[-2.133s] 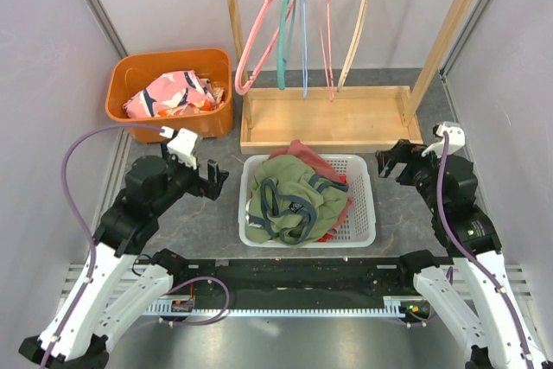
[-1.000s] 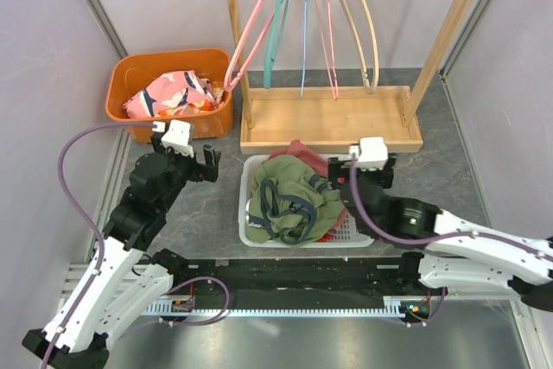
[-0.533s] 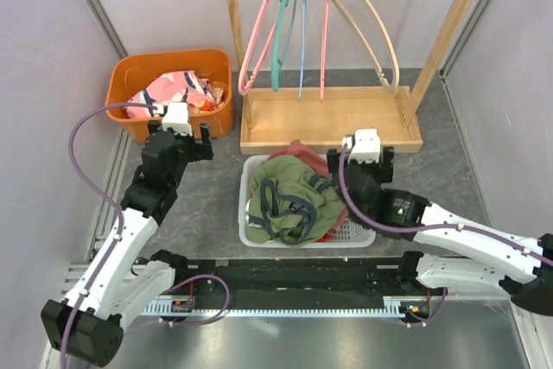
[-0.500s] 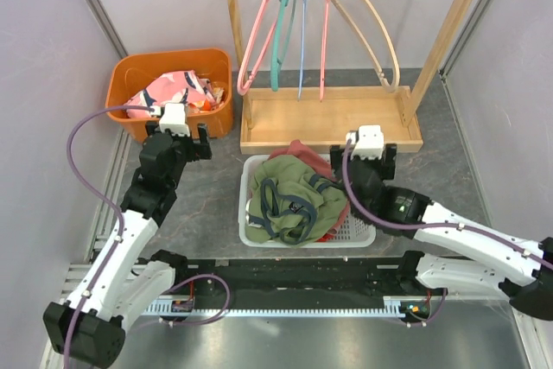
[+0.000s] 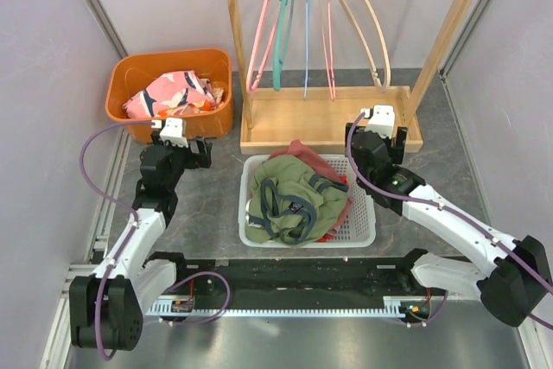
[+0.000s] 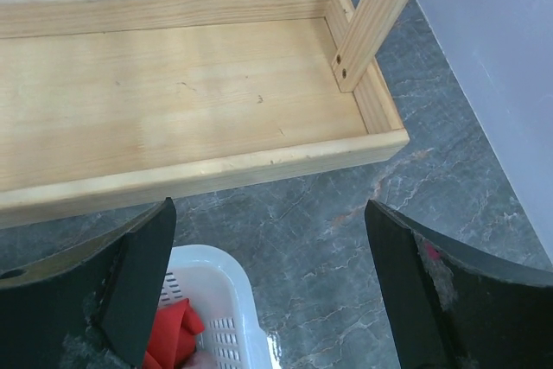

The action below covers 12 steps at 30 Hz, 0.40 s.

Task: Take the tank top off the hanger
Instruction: Reset both arms

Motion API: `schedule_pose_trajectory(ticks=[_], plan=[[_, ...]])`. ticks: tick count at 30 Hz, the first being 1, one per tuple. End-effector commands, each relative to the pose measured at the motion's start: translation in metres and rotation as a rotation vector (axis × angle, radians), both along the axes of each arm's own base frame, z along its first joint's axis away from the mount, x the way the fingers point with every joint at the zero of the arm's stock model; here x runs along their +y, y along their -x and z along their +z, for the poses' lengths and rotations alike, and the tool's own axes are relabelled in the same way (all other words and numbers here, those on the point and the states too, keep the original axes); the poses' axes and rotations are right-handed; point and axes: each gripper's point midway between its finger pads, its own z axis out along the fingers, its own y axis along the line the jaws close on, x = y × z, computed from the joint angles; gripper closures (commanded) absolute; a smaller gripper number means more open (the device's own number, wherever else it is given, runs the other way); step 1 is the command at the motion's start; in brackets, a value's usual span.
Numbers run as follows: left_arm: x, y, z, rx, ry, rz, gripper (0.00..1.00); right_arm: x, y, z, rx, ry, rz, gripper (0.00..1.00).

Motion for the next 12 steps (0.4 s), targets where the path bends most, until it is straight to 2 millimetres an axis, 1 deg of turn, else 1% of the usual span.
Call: schedule_pose_trajectory(ticks=[1, 3, 4, 5, 8, 9, 12], plan=[[-0.004, -0.015, 0.027, -0.121, 0.040, -0.015, 0.01, 0.005, -0.004, 0.023, -0.066, -0.072, 0.010, 0.02], [0.000, -0.017, 0.027, -0.118, 0.037, 0.009, 0.01, 0.006, -0.002, 0.025, -0.067, -0.075, 0.028, 0.02], [0.000, -0.018, 0.030, -0.124, 0.033, 0.010, 0.01, 0.005, 0.000, 0.029, -0.078, -0.082, 0.028, 0.02], [0.001, -0.016, 0.028, -0.106, 0.030, 0.012, 0.00, 0.004, 0.001, 0.031, -0.079, -0.076, 0.029, 0.02], [0.003, -0.010, 0.032, -0.121, 0.038, 0.027, 0.01, 0.003, 0.002, 0.033, -0.082, -0.068, 0.041, 0.02], [0.002, -0.008, 0.035, -0.135, 0.038, 0.019, 0.01, 0.003, 0.002, 0.031, -0.076, -0.065, 0.042, 0.02], [-0.005, -0.004, 0.027, -0.112, 0.038, -0.020, 0.01, 0.006, 0.002, 0.022, -0.058, -0.066, 0.052, 0.02]])
